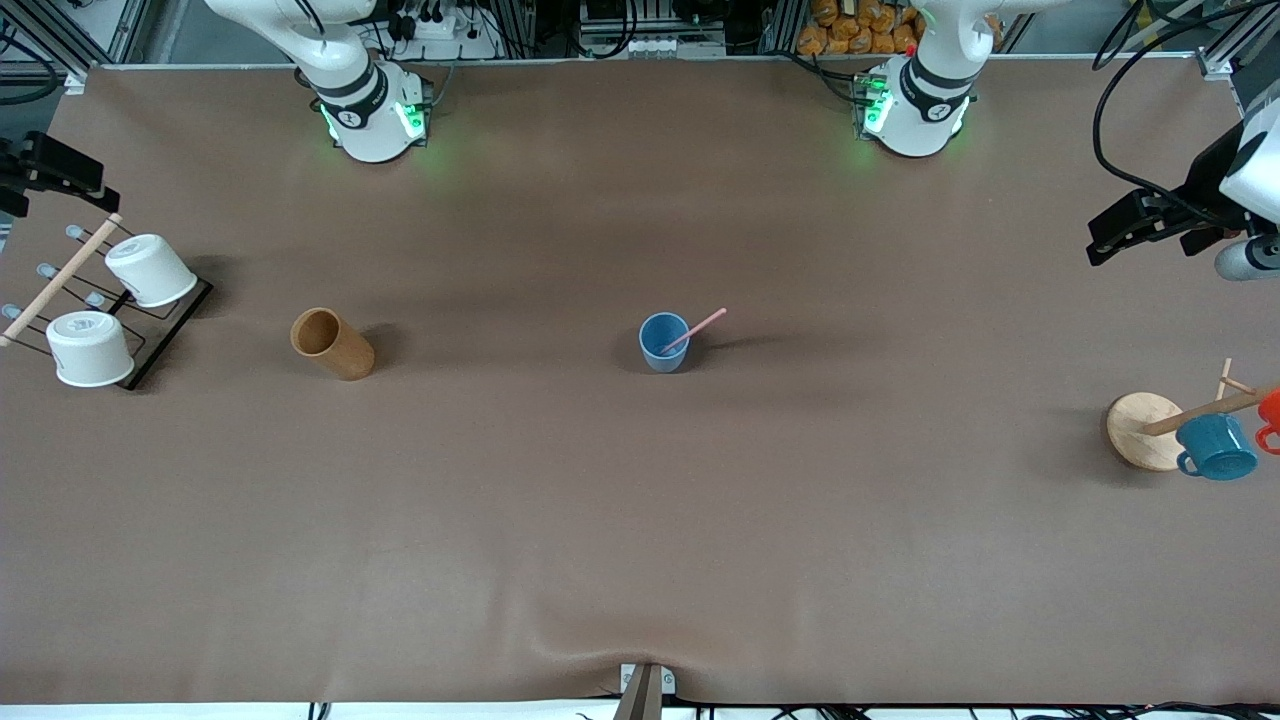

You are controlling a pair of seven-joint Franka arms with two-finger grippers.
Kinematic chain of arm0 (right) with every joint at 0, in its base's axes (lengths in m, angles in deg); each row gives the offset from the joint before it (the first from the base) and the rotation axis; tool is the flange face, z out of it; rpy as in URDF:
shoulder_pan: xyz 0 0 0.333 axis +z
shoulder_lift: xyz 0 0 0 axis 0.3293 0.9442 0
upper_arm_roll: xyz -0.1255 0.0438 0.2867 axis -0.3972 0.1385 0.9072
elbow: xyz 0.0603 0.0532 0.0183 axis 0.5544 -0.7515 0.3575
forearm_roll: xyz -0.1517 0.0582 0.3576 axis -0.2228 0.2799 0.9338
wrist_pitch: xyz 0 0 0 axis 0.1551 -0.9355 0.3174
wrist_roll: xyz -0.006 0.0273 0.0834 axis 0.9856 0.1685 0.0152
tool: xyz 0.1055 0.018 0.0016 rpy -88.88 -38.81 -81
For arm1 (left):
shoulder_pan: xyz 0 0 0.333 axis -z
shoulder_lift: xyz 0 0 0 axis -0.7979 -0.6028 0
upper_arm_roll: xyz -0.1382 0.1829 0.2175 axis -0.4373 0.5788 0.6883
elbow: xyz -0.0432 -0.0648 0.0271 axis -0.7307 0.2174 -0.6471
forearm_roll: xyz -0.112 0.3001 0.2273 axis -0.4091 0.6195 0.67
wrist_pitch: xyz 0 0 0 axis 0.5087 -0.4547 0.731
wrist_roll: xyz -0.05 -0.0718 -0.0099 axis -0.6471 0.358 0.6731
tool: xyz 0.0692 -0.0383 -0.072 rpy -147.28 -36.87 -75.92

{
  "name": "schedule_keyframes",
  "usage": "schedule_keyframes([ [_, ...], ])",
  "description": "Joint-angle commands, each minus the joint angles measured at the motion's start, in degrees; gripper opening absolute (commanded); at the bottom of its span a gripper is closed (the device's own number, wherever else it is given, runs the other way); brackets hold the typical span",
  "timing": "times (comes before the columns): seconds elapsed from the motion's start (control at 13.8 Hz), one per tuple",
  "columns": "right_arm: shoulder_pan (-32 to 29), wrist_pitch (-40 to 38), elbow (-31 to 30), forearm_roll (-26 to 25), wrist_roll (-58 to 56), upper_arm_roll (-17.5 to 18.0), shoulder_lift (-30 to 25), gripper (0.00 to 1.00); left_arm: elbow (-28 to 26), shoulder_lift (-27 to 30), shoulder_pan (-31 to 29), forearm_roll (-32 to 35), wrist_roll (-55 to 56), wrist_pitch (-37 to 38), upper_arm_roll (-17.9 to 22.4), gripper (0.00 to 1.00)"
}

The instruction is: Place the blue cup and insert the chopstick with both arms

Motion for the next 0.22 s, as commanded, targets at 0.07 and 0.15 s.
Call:
schedule_keyframes([
  [0.07,1.23,1.12,-1.52,-1.38,0.37,-0.14,-1.23,1.00,0.68,0.66,-0.27,-1.01,-3.90,1.82,-0.09,1.00],
  [0.15,1.23,1.12,-1.52,-1.47,0.37,-0.14,-1.23,1.00,0.77,0.75,-0.27,-1.01,-3.90,2.08,-0.09,1.00],
])
